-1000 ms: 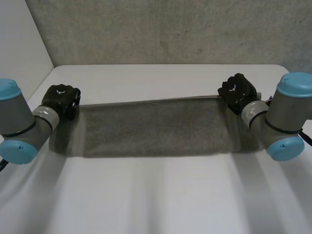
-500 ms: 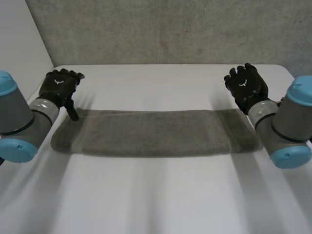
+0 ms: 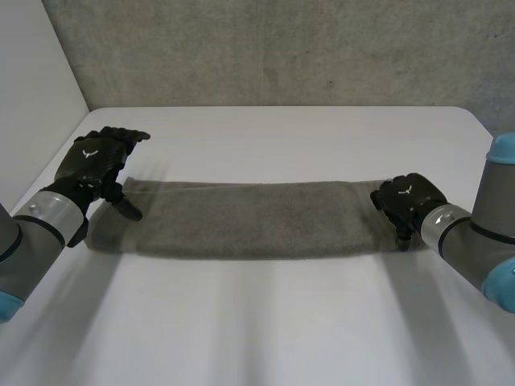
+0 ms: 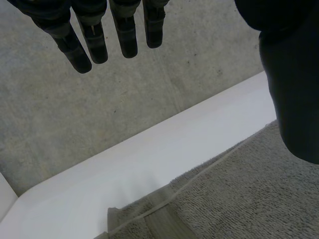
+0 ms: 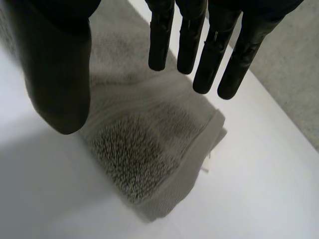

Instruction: Fold the towel.

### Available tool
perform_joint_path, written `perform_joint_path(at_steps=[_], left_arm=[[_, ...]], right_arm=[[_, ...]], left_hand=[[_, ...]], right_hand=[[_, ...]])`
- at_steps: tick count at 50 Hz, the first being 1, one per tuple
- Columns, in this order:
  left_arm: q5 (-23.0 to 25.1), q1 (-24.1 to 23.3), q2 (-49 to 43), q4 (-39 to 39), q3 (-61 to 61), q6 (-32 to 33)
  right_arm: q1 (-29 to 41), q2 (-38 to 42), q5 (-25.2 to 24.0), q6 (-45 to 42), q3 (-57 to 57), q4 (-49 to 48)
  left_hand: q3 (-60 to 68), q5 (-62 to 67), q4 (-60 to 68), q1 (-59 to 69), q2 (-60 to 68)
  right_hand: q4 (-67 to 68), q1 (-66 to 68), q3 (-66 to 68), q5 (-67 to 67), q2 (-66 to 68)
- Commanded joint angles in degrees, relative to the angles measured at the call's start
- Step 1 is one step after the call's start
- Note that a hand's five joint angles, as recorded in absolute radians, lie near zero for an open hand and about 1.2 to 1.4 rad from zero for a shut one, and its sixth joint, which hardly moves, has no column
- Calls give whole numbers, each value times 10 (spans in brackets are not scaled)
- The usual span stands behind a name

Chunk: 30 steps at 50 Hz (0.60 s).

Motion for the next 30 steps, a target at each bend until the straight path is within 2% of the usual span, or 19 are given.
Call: perform_joint_path(at_steps=[1, 6, 9, 10, 11, 13, 20, 22, 25, 27, 28, 30], left_arm=[[-2, -1, -3, 0, 2, 1], [-2, -1, -4, 0, 2, 1], [-2, -1, -4, 0, 2, 1], [-2, 0, -4, 0, 1, 1], [-2, -1, -4, 0, 1, 1], [-2, -1, -4, 0, 1, 1], [-2, 0, -3, 0, 1, 1], [-3, 1, -1, 0, 0, 1], [-3, 3, 1, 0, 0, 1], [-4, 7, 4, 0, -1, 1], [-4, 7, 4, 0, -1, 1], [-4, 10, 5, 0, 0, 0]], right_arm=[[-9, 44, 4, -3, -7, -17], [-18, 59, 6, -8, -12, -22], [-21, 60, 6, -9, -14, -28], [-23, 60, 6, -10, -13, -35], [-27, 59, 8, -11, -13, -44], [-30, 58, 9, -11, -13, -54], [-55, 27, 18, -26, -11, -72], [-91, 14, 21, -54, -8, -65], [-109, 12, 22, -78, -7, -64], [-147, 12, 25, -144, -11, -51], [-147, 12, 25, -145, -11, -50], [-189, 10, 46, -227, -25, -44]], left_hand=[[-27, -114, -37, -41, -34], [-27, -114, -37, -41, -34], [-27, -114, -37, -41, -34], [-27, -114, -37, -41, -34], [-27, -114, -37, -41, -34], [-27, -114, -37, -41, -34], [-27, -114, -37, -41, -34], [-27, -114, -37, -41, -34], [-27, -114, -37, -41, -34], [-27, -114, -37, -41, -34], [-27, -114, -37, -41, -34], [-27, -114, -37, -41, -34]], right_hand=[[44, 46, 44, 40, 45], [71, 73, 71, 67, 72], [147, 148, 146, 143, 147], [240, 241, 240, 236, 241], [447, 449, 447, 444, 448], [500, 502, 500, 497, 501], [501, 503, 501, 497, 502], [501, 503, 501, 497, 502], [501, 503, 501, 497, 502], [501, 503, 501, 497, 502], [501, 503, 501, 497, 502], [501, 503, 501, 497, 502]])
